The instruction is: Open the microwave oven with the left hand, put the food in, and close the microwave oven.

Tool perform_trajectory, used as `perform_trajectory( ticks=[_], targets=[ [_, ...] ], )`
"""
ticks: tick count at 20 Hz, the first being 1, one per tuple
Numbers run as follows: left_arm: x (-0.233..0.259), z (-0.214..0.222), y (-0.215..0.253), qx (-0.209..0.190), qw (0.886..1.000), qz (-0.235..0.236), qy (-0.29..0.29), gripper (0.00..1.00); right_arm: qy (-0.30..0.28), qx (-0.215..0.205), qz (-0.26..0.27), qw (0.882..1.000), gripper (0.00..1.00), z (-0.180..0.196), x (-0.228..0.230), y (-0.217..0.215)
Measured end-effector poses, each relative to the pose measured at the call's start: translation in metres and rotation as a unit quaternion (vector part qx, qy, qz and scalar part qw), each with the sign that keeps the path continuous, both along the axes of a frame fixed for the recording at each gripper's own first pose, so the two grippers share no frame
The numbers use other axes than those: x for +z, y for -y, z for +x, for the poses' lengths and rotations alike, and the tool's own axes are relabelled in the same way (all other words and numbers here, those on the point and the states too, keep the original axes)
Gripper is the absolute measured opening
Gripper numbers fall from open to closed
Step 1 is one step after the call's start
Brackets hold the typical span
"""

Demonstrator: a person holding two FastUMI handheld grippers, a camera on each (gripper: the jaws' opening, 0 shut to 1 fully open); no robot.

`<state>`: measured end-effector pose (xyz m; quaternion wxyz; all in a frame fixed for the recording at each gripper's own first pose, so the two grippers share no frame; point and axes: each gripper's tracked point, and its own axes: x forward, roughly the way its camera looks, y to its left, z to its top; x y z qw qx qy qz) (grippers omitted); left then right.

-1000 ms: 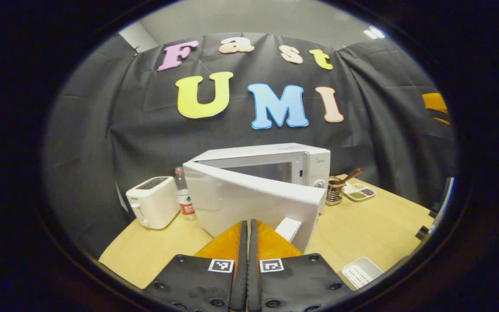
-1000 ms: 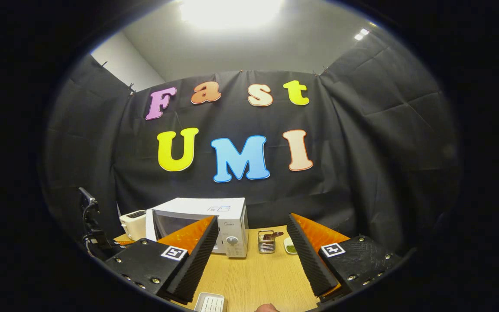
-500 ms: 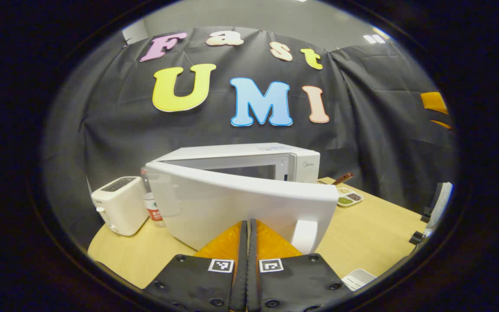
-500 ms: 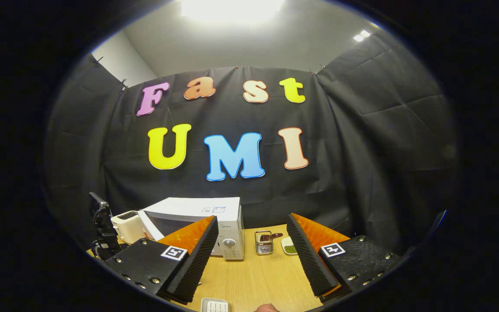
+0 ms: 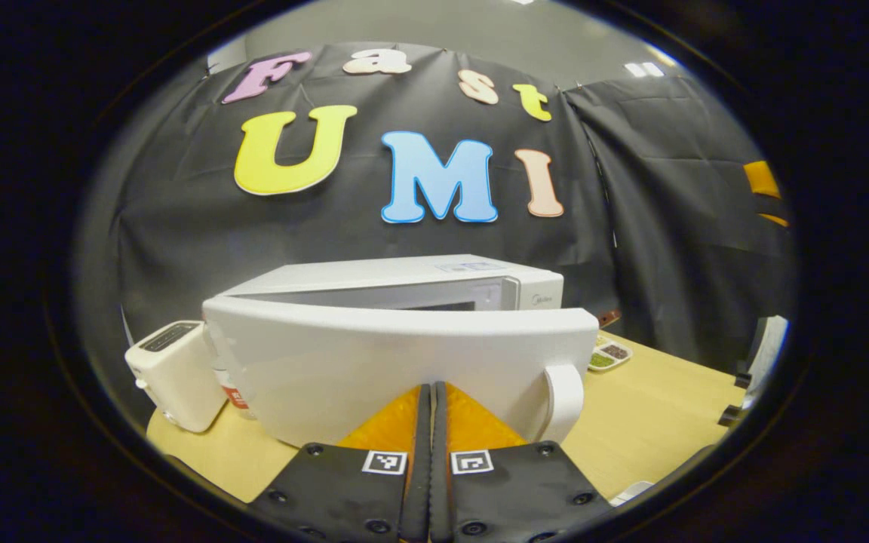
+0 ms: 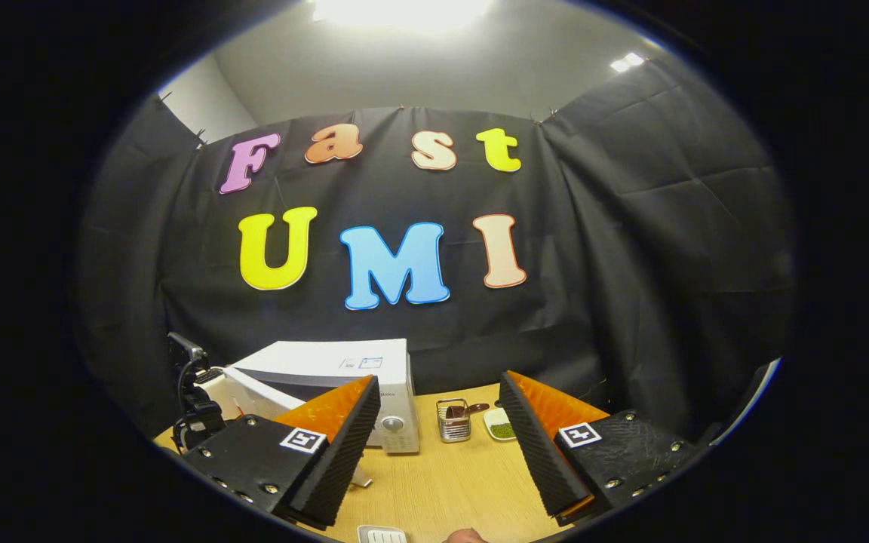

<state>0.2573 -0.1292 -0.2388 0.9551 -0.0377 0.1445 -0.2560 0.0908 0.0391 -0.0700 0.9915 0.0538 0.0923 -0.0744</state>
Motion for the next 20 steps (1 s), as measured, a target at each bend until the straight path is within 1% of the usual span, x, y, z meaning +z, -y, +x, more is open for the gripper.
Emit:
perform_trajectory(
  ticks=[5,8,9,10,11,13,17,18,19,20],
  targets=[
    [-0.011,0.030,0.010,0.006,1.000,-0.013,-0.007,0.07,-0.008,-0.009,-0.017,1.000,0.96,0.005,-0.002,0.000],
    [-0.012,0.045,0.015,0.012,1.000,-0.013,-0.004,0.07,-0.015,-0.012,-0.019,1.000,0.96,0.006,-0.007,0.001],
    [-0.015,0.049,0.017,0.014,1.000,-0.010,-0.004,0.01,-0.017,-0.014,-0.019,1.000,0.96,0.006,-0.008,0.002],
    [-0.015,0.054,0.018,0.017,1.000,-0.009,-0.004,0.08,-0.018,-0.017,-0.018,1.000,0.96,0.005,-0.009,0.004],
    [-0.016,0.059,0.019,0.022,1.000,-0.007,-0.003,0.10,-0.018,-0.019,-0.017,1.000,0.96,0.006,-0.011,0.005],
    [-0.019,0.067,0.020,0.030,1.000,-0.003,-0.004,0.08,-0.020,-0.024,-0.017,0.999,0.96,0.005,-0.014,0.010],
    [-0.022,0.080,0.014,0.054,0.998,0.004,-0.009,0.08,-0.024,-0.035,-0.011,0.999,0.96,0.003,-0.020,0.017],
    [-0.021,0.082,0.014,0.057,0.998,-0.001,-0.009,0.12,-0.024,-0.038,-0.012,0.999,0.96,0.003,-0.020,0.019],
    [-0.021,0.082,0.014,0.060,0.998,-0.004,-0.007,0.07,-0.024,-0.040,-0.013,0.999,0.96,0.004,-0.022,0.021],
    [-0.021,0.083,0.014,0.063,0.998,-0.005,-0.007,0.07,-0.025,-0.039,-0.013,0.999,0.96,0.005,-0.023,0.021]
  ],
)
